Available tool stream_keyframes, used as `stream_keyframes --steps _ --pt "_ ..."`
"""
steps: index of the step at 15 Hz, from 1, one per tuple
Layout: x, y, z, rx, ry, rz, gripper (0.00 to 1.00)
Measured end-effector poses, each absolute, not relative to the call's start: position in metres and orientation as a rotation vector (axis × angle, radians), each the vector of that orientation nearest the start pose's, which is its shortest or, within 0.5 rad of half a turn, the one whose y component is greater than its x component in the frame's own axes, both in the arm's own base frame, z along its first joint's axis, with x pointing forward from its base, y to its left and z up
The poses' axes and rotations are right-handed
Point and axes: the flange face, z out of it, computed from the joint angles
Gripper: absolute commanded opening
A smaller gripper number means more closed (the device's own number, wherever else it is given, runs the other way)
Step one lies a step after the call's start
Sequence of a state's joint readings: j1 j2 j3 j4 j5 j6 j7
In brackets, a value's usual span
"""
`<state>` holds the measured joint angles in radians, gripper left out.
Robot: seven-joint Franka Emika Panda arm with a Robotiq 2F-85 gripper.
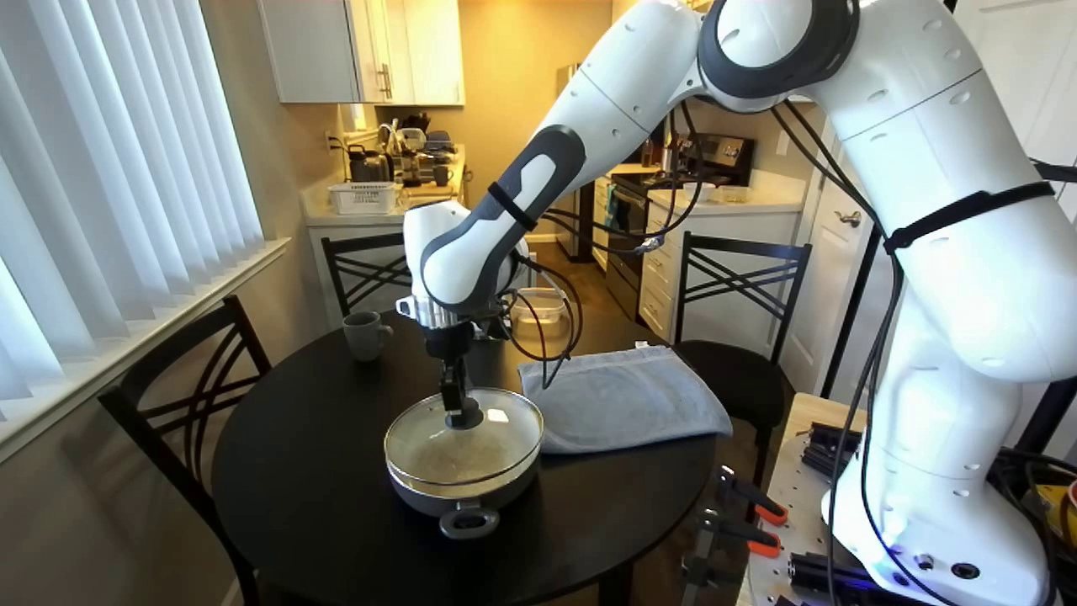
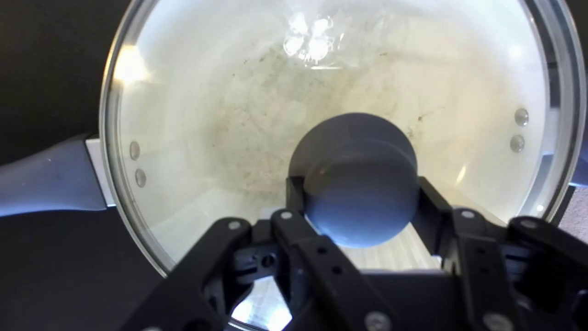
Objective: Put the lid on top of the pot
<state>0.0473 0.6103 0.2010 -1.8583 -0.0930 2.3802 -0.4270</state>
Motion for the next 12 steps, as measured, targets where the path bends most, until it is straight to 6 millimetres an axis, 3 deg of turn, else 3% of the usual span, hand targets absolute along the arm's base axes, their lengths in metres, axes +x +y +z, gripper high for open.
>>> stream_keyframes --steps 8,9,10,12 --pt "0.617 0.15 0.179 -2.901 -1.138 0.058 0.33" --pt "0.617 0.15 0.178 -2.902 -1.146 0.058 0.83" --pt "0.617 0.151 0.178 -2.903 -1.151 0.059 0.84" --pt "0.617 0.151 0.177 -2.904 -1.161 0.062 0.95"
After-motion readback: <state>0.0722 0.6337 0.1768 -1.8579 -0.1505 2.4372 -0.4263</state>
